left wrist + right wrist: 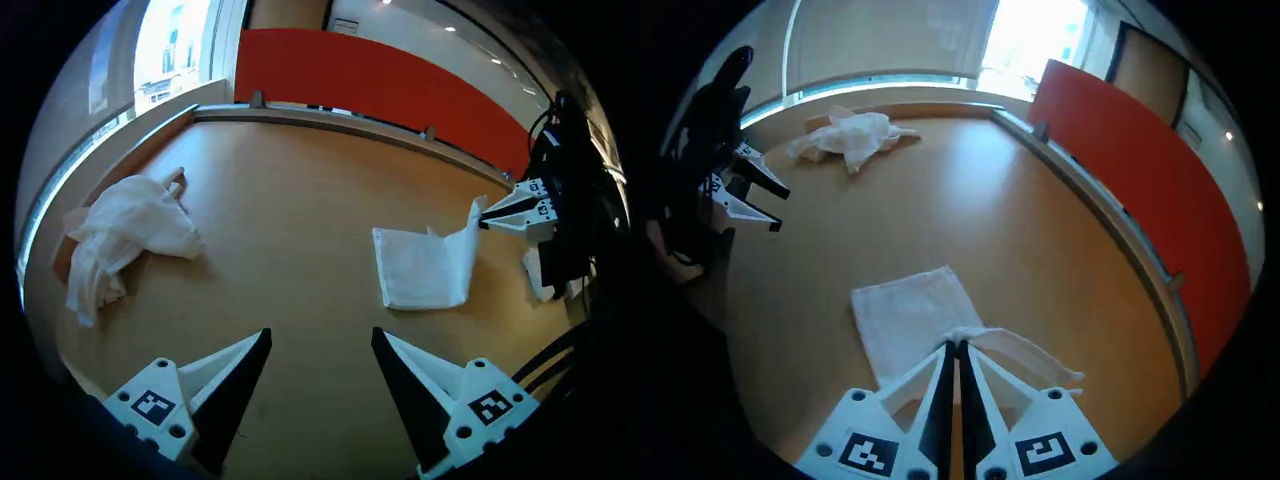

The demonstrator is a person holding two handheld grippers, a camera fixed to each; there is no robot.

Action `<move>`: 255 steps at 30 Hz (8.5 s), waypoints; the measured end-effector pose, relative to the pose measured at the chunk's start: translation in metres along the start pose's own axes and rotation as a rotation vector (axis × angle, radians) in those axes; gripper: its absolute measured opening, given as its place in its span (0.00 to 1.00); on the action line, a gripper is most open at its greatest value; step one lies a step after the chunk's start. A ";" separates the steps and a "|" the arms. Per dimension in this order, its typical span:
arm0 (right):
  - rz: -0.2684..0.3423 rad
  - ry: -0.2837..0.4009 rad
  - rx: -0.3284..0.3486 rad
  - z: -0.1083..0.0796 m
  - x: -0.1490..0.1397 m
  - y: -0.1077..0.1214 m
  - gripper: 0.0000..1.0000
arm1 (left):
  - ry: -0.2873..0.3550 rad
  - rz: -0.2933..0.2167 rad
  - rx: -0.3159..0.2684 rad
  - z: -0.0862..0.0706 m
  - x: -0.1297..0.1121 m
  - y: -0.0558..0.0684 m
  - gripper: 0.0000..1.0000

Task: Fold towel

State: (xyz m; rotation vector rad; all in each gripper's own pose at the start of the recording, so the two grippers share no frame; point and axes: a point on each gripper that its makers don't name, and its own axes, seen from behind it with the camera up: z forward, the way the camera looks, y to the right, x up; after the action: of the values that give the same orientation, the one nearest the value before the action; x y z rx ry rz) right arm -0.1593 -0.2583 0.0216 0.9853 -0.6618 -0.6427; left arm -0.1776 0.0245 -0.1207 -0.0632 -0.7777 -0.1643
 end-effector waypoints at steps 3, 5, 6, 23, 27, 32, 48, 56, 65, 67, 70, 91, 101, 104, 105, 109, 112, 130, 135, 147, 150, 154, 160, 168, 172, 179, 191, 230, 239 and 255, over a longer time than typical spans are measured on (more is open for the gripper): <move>-0.026 -0.004 0.026 0.009 0.008 -0.010 0.04 | 0.006 -0.015 0.000 -0.002 -0.001 -0.001 0.93; -0.043 -0.009 0.044 0.016 0.013 -0.018 0.04 | 0.011 -0.025 -0.002 -0.004 -0.002 0.000 0.93; -0.049 -0.013 0.054 0.020 0.014 -0.022 0.04 | 0.012 -0.029 -0.002 -0.004 -0.002 0.000 0.93; -0.025 -0.111 0.208 0.085 -0.010 -0.091 0.04 | 0.027 -0.112 0.017 -0.017 -0.017 -0.015 0.93; -0.014 -0.111 0.207 0.084 -0.009 -0.090 0.05 | 0.026 -0.110 0.018 -0.016 -0.016 -0.016 0.93; -0.011 -0.109 0.205 0.082 -0.009 -0.089 0.11 | 0.026 -0.106 0.015 -0.016 -0.015 -0.015 0.93; 0.032 -0.093 0.168 0.069 -0.014 -0.081 0.75 | 0.029 -0.102 0.007 -0.017 -0.014 -0.010 0.93; 0.056 -0.093 0.149 0.060 -0.024 -0.079 0.75 | 0.030 -0.091 0.002 -0.016 -0.012 -0.007 0.93; 0.099 -0.115 0.120 0.045 -0.051 -0.075 0.75 | 0.028 -0.082 -0.004 -0.014 -0.011 -0.003 0.93; 0.110 -0.122 0.114 0.041 -0.058 -0.075 0.75 | 0.028 -0.079 -0.005 -0.014 -0.011 -0.002 0.93; 0.124 -0.132 0.106 0.035 -0.068 -0.074 0.75 | 0.027 -0.075 -0.007 -0.013 -0.010 -0.001 0.93; 0.207 -0.173 0.065 0.035 -0.109 -0.074 0.66 | 0.017 -0.060 -0.019 -0.010 -0.012 0.008 0.93; 0.239 -0.174 0.060 0.040 -0.113 -0.077 0.44 | 0.016 -0.063 -0.018 -0.011 -0.013 0.008 0.93; 0.235 -0.177 0.057 0.041 -0.114 -0.078 0.42 | 0.015 -0.064 -0.018 -0.011 -0.013 0.008 0.93; 0.235 -0.178 0.056 0.041 -0.115 -0.078 0.37 | 0.015 -0.064 -0.017 -0.011 -0.013 0.008 0.93; 0.240 -0.177 0.054 0.042 -0.114 -0.077 0.27 | 0.015 -0.064 -0.018 -0.010 -0.013 0.007 0.93; 0.240 -0.178 0.052 0.042 -0.114 -0.077 0.23 | 0.015 -0.063 -0.018 -0.010 -0.013 0.008 0.93; 0.212 -0.151 0.037 0.033 -0.105 -0.070 0.02 | 0.016 -0.059 -0.024 -0.010 -0.012 0.011 0.93; 0.197 -0.124 0.021 0.025 -0.094 -0.062 0.02 | 0.021 -0.056 -0.027 -0.010 -0.009 0.012 0.93; 0.144 -0.013 -0.057 -0.003 -0.036 -0.024 0.02 | 0.045 -0.042 -0.045 -0.012 0.004 0.018 0.93; 0.128 0.031 -0.080 -0.013 -0.015 -0.013 0.02 | 0.051 -0.038 -0.052 -0.012 0.008 0.019 0.93; 0.102 0.076 -0.107 -0.029 0.011 -0.001 0.02 | 0.058 -0.032 -0.060 -0.012 0.013 0.022 0.93; 0.075 0.122 -0.142 -0.054 0.037 0.012 0.02 | 0.068 -0.019 -0.076 -0.012 0.020 0.028 0.93; 0.074 0.135 -0.183 -0.075 0.043 0.026 0.02 | 0.077 -0.001 -0.096 -0.011 0.027 0.036 0.93; 0.082 0.136 -0.196 -0.083 0.040 0.031 0.02 | 0.080 0.006 -0.106 -0.011 0.030 0.039 0.93; 0.094 0.139 -0.217 -0.095 0.035 0.041 0.02 | 0.079 0.019 -0.117 -0.009 0.033 0.043 0.93; 0.136 0.136 -0.251 -0.123 0.012 0.065 0.02 | 0.071 0.043 -0.133 -0.004 0.035 0.054 0.93; 0.274 0.018 -0.399 -0.228 -0.158 0.189 0.02 | 0.032 0.101 -0.078 0.019 0.041 0.078 0.93; 0.296 -0.025 -0.430 -0.249 -0.197 0.214 0.02 | 0.032 0.108 -0.073 0.021 0.046 0.083 0.93; 0.336 -0.103 -0.455 -0.274 -0.253 0.231 0.02 | 0.029 0.116 -0.069 0.021 0.049 0.085 0.93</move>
State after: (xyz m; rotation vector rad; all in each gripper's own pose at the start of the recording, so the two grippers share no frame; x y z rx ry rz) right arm -0.0721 0.1693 0.0675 0.4088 -0.7120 -0.5149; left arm -0.1431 0.1047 -0.0713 -0.1704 -0.7370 -0.0817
